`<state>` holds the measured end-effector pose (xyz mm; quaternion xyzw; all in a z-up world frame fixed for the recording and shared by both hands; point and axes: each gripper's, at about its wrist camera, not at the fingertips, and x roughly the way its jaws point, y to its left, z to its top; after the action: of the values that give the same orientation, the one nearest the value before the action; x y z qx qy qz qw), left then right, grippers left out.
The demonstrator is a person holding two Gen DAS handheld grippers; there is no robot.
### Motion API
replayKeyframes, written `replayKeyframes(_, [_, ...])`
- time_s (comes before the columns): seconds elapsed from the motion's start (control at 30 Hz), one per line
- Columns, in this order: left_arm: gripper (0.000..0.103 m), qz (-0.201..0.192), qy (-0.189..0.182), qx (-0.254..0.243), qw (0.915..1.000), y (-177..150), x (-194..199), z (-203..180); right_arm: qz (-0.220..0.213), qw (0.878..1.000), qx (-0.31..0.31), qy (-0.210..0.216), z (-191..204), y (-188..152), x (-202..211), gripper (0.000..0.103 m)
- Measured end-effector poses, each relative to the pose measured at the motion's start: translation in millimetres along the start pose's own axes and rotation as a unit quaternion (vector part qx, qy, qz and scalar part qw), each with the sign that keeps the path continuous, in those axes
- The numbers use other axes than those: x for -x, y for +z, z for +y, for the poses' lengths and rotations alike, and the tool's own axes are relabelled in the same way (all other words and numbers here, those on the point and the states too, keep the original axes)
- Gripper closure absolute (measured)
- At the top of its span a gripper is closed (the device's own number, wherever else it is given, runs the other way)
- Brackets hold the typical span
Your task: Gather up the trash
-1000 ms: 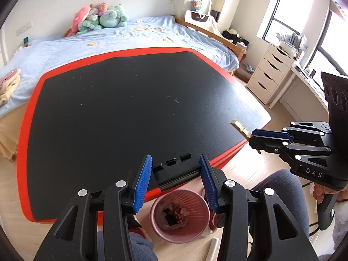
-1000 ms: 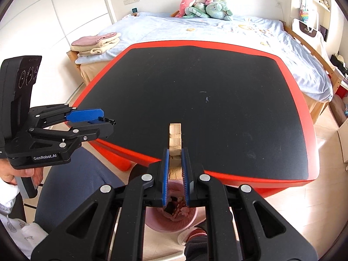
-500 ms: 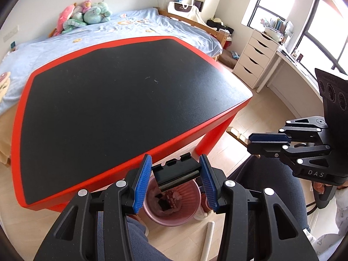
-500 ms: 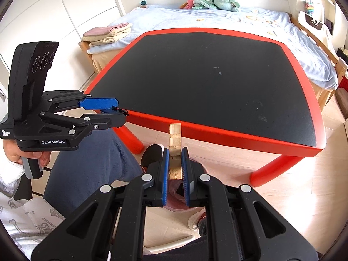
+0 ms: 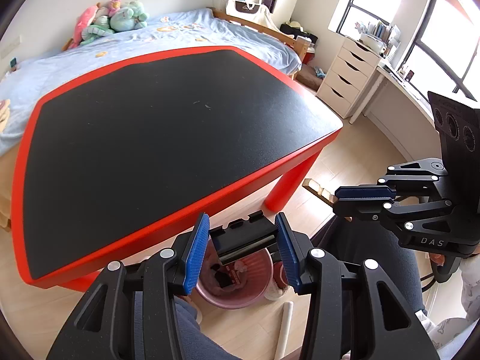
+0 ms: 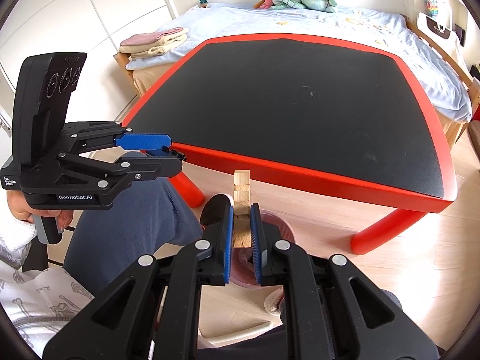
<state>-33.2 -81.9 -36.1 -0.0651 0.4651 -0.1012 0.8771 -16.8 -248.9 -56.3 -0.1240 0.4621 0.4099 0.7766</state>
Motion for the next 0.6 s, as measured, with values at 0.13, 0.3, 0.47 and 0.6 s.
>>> replayKeyframes(0.13, [0.059, 0.002, -0.004, -0.003, 1.0, 0, 0, -1, 0.0, 1.0, -0.001, 0.008, -1, 0, -1, 0.092])
replayKeyframes(0.3, [0.039, 0.001, -0.007, -0.002, 1.0, 0, -1, 2, 0.006, 1.0, 0.002, 0.009, -3, -1, -5, 0.086])
replayKeyframes(0.47, [0.012, -0.014, -0.001, 0.013, 0.9998, 0, 2, 8, -0.005, 1.0, -0.014, 0.003, -7, -2, -4, 0.013])
replayKeyframes(0.6, [0.008, -0.014, 0.005, 0.019, 0.9997, 0, 5, 10, 0.0, 1.0, -0.026, -0.009, -11, -2, -6, 0.006])
